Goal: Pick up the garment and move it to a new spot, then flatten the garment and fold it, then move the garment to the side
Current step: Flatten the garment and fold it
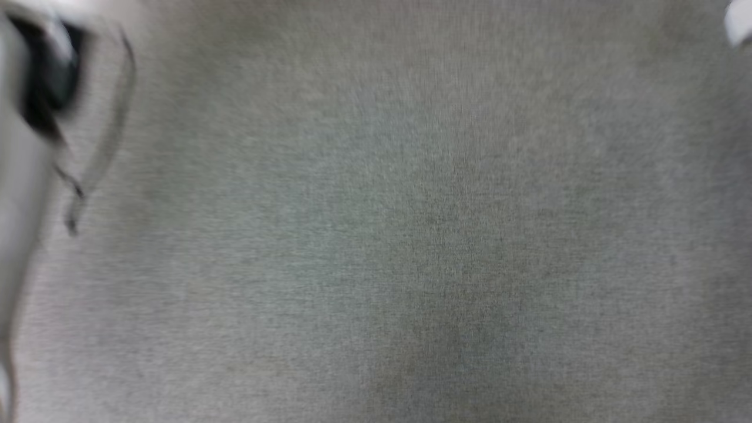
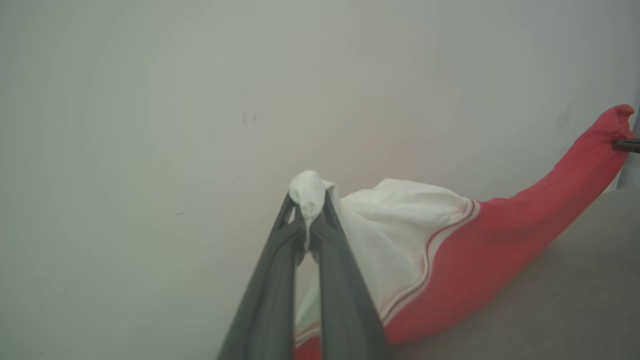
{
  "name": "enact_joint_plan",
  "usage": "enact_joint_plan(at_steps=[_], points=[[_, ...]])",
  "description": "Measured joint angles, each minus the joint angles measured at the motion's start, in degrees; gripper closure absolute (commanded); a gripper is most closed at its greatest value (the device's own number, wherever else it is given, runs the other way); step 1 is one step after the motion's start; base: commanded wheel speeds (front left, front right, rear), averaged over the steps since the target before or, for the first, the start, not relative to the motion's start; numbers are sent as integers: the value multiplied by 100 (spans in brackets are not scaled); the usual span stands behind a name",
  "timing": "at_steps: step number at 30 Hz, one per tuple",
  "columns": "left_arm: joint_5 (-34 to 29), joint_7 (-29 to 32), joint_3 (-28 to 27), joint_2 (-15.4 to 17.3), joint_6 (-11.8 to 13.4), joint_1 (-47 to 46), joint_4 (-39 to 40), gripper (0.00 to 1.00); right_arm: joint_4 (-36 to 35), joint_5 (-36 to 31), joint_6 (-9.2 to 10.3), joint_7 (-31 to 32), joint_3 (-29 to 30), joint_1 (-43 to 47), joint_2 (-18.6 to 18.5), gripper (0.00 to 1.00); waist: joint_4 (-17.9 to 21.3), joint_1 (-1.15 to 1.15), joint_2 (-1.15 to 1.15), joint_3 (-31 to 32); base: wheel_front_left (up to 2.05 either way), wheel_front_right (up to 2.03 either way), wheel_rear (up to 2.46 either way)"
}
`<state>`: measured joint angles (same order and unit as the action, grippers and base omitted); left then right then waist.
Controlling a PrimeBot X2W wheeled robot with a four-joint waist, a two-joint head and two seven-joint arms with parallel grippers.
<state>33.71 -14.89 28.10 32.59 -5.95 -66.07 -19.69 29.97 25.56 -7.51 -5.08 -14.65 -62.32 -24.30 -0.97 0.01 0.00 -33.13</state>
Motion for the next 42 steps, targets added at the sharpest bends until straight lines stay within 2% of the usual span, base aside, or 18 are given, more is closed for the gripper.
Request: enact_joint_plan(at_steps=[9, 18, 28, 33, 42], points=[[49, -10, 121, -30, 425, 2945, 1013, 100, 118, 638, -1, -248, -187, 1868, -86, 100, -143, -1, 0, 1024, 0, 0, 0], [277, 478, 706, 200, 651, 4813, 1670, 100, -300, 1312, 0, -160, -370, 3756, -517, 100, -367, -2, 0, 2094, 0, 0, 0], [792, 848, 792, 895, 928, 6402, 2340, 100, -1244, 1604, -1, 159, -715, 5212, -992, 100, -468, -3, 0, 2909, 0, 0, 0], [1038, 1179, 950, 1217, 922, 7014, 2766, 100, -1638, 1803, 0, 388, -736, 5863, -1211, 100, -415, -3, 0, 3124, 0, 0, 0], [1176, 1573, 1218, 1393, 921, 7355, 3304, 100, -2385, 2210, 0, 582, -263, 6809, -1410, 100, -318, -2, 0, 3028, 0, 0, 0]])
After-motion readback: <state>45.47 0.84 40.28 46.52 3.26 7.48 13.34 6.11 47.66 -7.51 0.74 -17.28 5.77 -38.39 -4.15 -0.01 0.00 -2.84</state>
